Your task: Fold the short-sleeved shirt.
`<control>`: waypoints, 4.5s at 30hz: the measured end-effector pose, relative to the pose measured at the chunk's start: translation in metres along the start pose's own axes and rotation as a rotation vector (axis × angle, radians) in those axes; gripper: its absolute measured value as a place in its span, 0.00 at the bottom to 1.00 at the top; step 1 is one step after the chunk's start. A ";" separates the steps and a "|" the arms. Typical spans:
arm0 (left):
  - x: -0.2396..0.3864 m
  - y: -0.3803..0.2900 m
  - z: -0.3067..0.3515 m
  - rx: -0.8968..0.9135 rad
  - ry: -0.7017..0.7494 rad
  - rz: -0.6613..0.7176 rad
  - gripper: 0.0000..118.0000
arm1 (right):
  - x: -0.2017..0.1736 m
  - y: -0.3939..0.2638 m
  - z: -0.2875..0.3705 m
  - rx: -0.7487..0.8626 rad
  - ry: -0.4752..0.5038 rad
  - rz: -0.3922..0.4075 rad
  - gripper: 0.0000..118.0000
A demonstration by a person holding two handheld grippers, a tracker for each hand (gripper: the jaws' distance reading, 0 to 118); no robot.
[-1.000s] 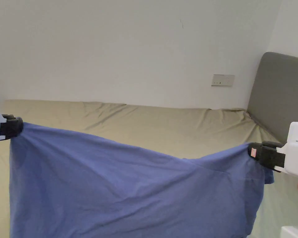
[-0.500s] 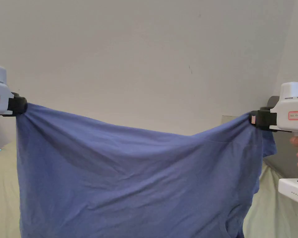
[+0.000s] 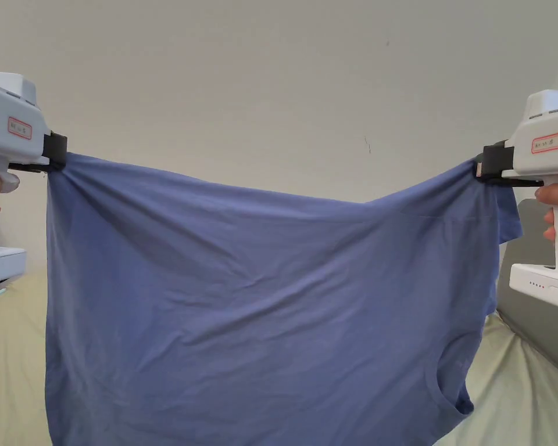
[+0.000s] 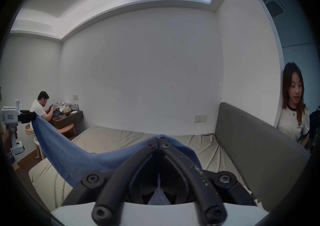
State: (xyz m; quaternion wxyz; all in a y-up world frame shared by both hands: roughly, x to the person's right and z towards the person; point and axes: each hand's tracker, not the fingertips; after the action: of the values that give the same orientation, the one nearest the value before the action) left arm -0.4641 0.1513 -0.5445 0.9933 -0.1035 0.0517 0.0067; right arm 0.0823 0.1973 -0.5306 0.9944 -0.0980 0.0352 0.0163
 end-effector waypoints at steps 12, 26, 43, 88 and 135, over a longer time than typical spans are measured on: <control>0.004 0.021 -0.048 -0.006 0.017 0.034 0.01 | -0.008 0.047 -0.050 0.018 -0.050 0.031 0.01; 0.014 0.036 -0.088 -0.011 0.043 0.017 0.01 | -0.015 0.067 -0.088 0.050 -0.120 0.080 0.01; 0.005 -0.026 -0.119 -0.100 -0.003 0.017 0.01 | -0.010 0.010 -0.091 -0.020 -0.104 0.097 0.01; -0.064 -0.454 0.222 -0.437 -0.190 0.066 0.01 | -0.003 -0.478 0.249 -0.519 0.121 0.025 0.01; 0.019 -0.463 0.322 -0.257 -0.241 0.046 0.00 | -0.031 -0.519 0.269 -0.687 -0.076 -0.133 0.29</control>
State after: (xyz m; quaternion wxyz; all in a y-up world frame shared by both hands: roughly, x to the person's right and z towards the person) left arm -0.4010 -0.2352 -0.1384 0.9704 -0.2269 -0.0667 0.0485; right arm 0.0899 -0.2597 -0.1650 0.9028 -0.4285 -0.0159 -0.0342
